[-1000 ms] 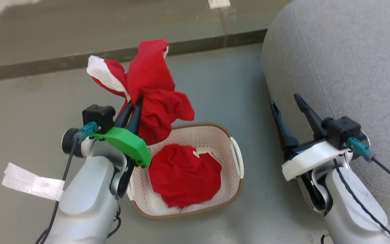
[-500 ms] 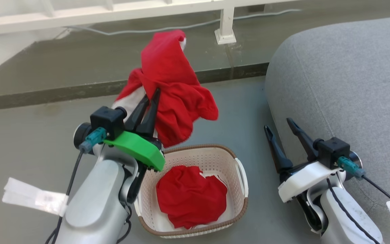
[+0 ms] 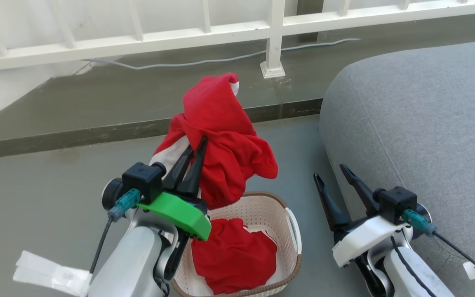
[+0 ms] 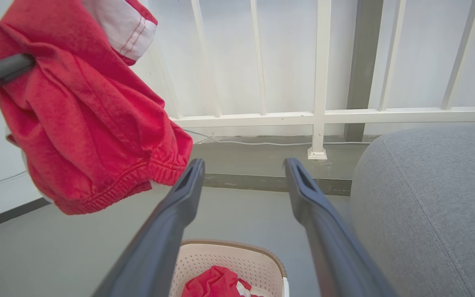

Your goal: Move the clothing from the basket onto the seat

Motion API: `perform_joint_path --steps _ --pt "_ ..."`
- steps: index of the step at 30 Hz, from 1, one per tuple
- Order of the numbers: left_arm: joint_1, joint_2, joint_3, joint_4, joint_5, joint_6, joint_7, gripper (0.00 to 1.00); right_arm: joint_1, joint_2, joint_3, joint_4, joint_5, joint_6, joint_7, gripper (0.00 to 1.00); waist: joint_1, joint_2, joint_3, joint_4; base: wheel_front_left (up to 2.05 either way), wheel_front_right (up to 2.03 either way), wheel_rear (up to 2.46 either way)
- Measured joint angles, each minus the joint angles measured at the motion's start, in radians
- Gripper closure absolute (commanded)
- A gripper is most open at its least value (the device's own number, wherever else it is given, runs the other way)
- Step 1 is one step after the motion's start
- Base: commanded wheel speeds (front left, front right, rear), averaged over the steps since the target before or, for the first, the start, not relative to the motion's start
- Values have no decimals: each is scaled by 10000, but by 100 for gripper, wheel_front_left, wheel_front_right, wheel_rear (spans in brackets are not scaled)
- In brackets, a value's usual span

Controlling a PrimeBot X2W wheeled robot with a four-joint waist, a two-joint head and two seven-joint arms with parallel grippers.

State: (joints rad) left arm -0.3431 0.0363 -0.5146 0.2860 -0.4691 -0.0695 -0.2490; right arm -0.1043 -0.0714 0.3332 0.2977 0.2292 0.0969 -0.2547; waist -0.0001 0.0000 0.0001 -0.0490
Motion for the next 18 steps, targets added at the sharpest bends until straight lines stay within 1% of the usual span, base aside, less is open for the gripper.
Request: perform_joint_path --steps 9,18 --pt "289 27 -65 -1014 6 203 0 100 152 21 215 -274 12 0 2 0 0 0 -95 -31 0 0 0" --pt "704 52 -115 -1406 67 349 0 100 346 48 326 -477 69 0 63 0 0 0 -100 -54 0 0 0"
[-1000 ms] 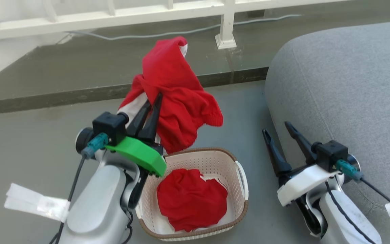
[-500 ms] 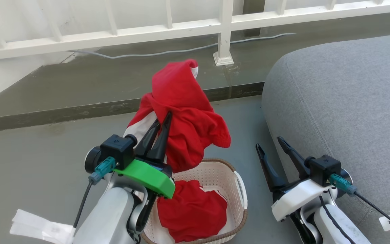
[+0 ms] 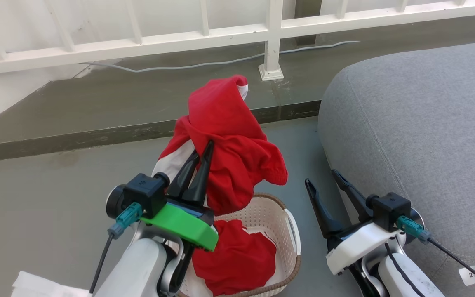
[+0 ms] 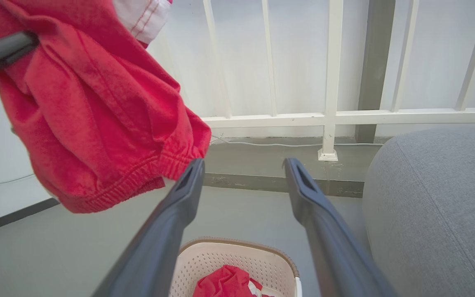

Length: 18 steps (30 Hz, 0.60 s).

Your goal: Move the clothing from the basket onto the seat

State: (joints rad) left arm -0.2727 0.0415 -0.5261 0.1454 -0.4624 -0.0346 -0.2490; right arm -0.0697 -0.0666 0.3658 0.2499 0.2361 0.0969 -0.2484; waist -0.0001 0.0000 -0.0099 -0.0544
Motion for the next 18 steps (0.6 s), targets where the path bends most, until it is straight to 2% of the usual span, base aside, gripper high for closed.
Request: perform_joint_path --steps 12,18 --pt "296 86 -50 -414 17 178 8 100 -1 13 301 -673 31 13 77 0 0 0 30 -17 0 0 0" --pt "321 123 -52 -575 42 234 19 100 -24 40 1026 -1557 211 123 117 0 0 0 31 -10 0 0 0"
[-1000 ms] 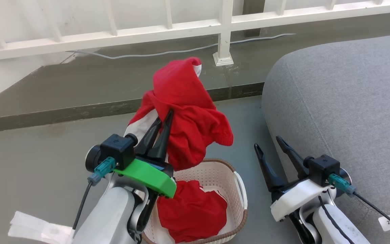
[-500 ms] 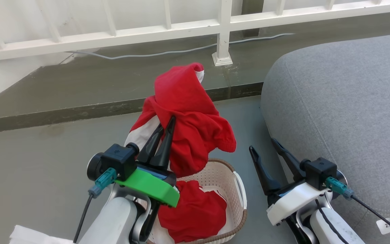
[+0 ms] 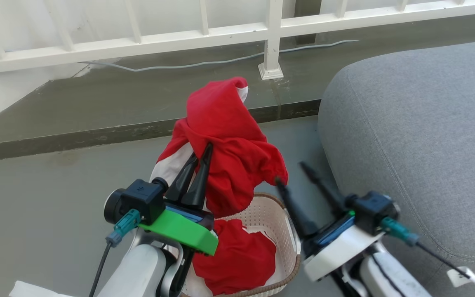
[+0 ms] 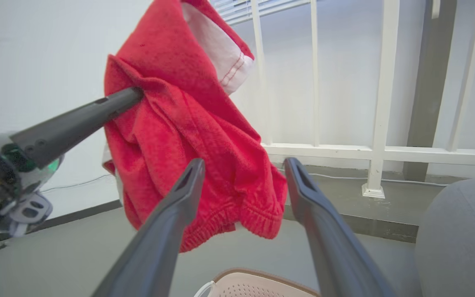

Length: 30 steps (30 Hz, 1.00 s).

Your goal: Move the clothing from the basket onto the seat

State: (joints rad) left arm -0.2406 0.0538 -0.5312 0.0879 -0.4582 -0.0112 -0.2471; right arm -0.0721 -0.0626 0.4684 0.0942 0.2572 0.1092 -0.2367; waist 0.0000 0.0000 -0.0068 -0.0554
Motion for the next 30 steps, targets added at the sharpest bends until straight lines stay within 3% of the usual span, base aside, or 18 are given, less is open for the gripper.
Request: perform_joint_path --steps 10,22,23,24,25,30 --pt "40 15 -142 -309 31 44 104 100 -65 6 1705 -679 368 140 470 0 0 0 8 30 0 0 0" --pt "50 6 -539 -656 31 25 267 100 -1153 -6 1998 -19 155 140 571 0 0 0 93 326 0 0 0" --pt "51 6 -539 -669 31 25 267 100 -1232 -8 2067 82 161 140 570 19 0 0 105 344 0 0 0" --pt "52 6 -543 -681 29 25 267 100 -1289 0 2100 153 167 140 571 70 0 0 116 357 0 0 0" --pt "52 8 -548 -698 29 25 267 100 -1327 -2 2125 240 167 140 571 100 0 0 126 368 0 0 0" --pt "54 6 -619 -761 29 25 280 100 -1499 -4 2128 566 274 140 570 100 0 0 173 414 0 0 0"
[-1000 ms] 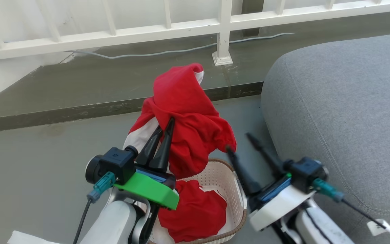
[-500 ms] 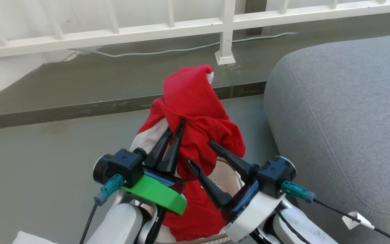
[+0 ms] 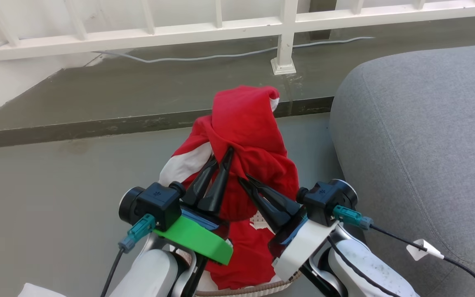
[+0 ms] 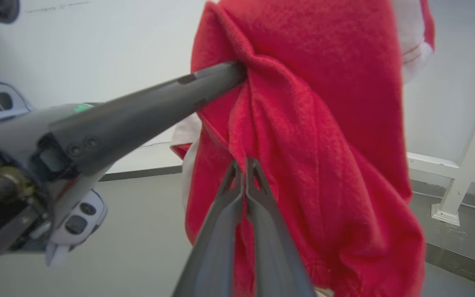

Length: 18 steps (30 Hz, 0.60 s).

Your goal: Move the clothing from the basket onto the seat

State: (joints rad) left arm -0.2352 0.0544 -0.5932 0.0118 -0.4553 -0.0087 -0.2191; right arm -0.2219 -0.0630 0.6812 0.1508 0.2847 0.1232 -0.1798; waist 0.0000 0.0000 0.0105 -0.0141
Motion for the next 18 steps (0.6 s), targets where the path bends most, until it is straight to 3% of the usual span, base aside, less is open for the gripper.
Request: perform_joint_path --steps 7,9,10,11,12,18 --pt "2 0 -21 -111 0 0 82 100 -206 0 -8 226 201 2 -59 100 0 0 63 12 0 0 0" --pt "2 0 -19 -161 0 0 82 49 -245 0 -23 276 255 2 -115 100 0 0 74 5 0 0 0" --pt "2 0 -17 -171 0 2 82 49 -259 0 -38 301 267 2 -134 100 0 0 78 1 0 0 0" --pt "2 0 -13 -182 0 2 82 19 -280 0 -63 324 278 2 -140 100 0 0 82 -2 0 0 0" --pt "2 0 -8 -194 0 2 81 0 -322 0 -90 355 322 2 -150 100 0 0 86 -7 0 0 0" --pt "2 19 -19 -209 33 4 73 0 -501 0 -430 454 339 -2 -309 100 0 0 87 -31 0 0 0"
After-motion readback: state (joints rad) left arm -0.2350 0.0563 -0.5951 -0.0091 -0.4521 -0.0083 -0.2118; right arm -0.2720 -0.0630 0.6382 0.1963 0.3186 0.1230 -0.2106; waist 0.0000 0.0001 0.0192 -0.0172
